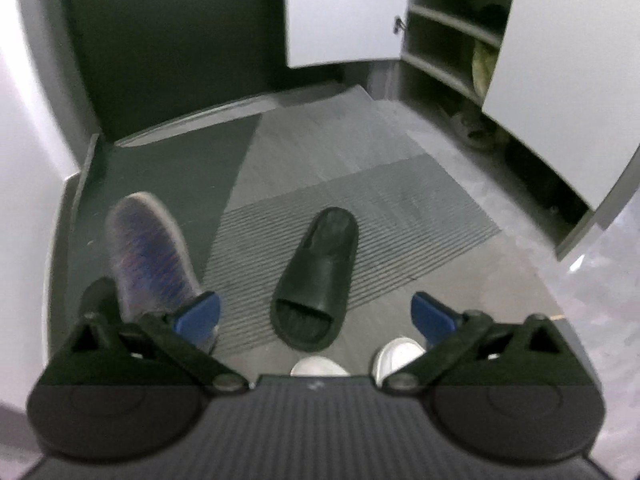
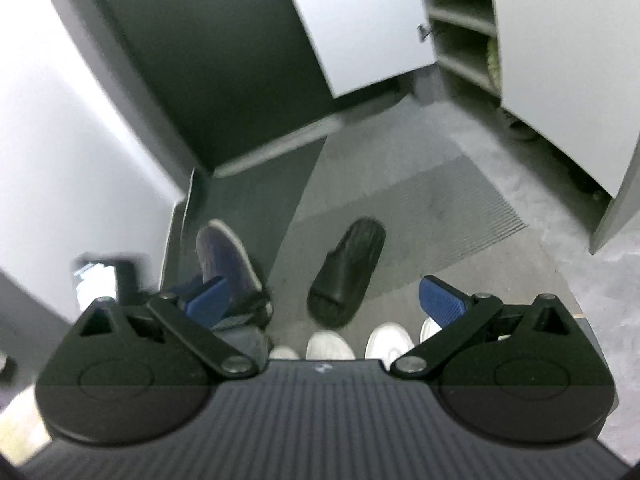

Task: Organize scattered shoes
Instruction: 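Carry the slide with the left gripper toward the shoe row and release, then grasp the black slide with the right gripper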

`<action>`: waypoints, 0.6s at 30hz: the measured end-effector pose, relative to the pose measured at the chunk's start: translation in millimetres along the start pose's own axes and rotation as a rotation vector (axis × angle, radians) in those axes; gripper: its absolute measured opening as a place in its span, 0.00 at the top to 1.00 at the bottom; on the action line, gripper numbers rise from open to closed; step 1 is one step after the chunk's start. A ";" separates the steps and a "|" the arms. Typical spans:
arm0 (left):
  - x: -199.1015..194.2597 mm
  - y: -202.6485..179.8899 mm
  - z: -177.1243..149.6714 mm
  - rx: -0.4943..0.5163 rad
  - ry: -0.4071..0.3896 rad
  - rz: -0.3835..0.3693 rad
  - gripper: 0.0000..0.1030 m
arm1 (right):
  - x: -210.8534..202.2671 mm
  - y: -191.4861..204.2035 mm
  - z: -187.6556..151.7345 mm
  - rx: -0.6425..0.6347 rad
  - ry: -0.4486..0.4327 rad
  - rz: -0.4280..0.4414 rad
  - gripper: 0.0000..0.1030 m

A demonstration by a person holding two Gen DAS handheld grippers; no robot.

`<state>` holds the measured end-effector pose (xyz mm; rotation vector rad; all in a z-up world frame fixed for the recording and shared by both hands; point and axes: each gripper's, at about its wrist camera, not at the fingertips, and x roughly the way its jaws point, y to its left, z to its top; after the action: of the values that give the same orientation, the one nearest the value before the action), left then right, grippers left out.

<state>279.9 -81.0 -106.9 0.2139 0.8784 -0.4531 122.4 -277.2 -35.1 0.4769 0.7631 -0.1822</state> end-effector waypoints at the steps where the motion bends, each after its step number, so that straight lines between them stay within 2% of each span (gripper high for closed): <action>1: -12.1 4.6 -2.7 -0.008 -0.008 0.006 0.00 | 7.8 -3.5 -2.4 0.044 0.031 0.025 0.00; 3: -47.7 16.2 -7.5 -0.031 -0.030 0.029 0.00 | 22.1 -9.5 -5.6 0.122 0.082 0.082 0.00; 5: -71.6 25.1 -9.5 -0.050 -0.035 0.047 0.00 | 25.3 -6.9 3.2 0.116 0.058 0.176 0.00; 8: -100.6 33.4 -6.5 -0.063 -0.015 0.068 0.00 | 37.1 16.4 9.2 -0.082 0.046 0.069 0.00; 10: -119.8 38.2 -1.9 -0.066 -0.044 0.075 0.00 | 49.3 20.7 13.4 -0.119 0.068 0.050 0.00; 13: -142.4 43.2 5.3 -0.068 -0.082 0.090 0.00 | 65.5 22.1 23.0 -0.106 0.070 0.075 0.00; 18: -183.4 44.5 18.5 -0.038 -0.120 0.162 0.00 | 87.3 32.7 25.9 -0.145 0.089 0.073 0.00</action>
<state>212.2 5.5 47.7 0.2192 0.7456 -0.2947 211.5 -259.8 -68.7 0.3766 0.8384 -0.0379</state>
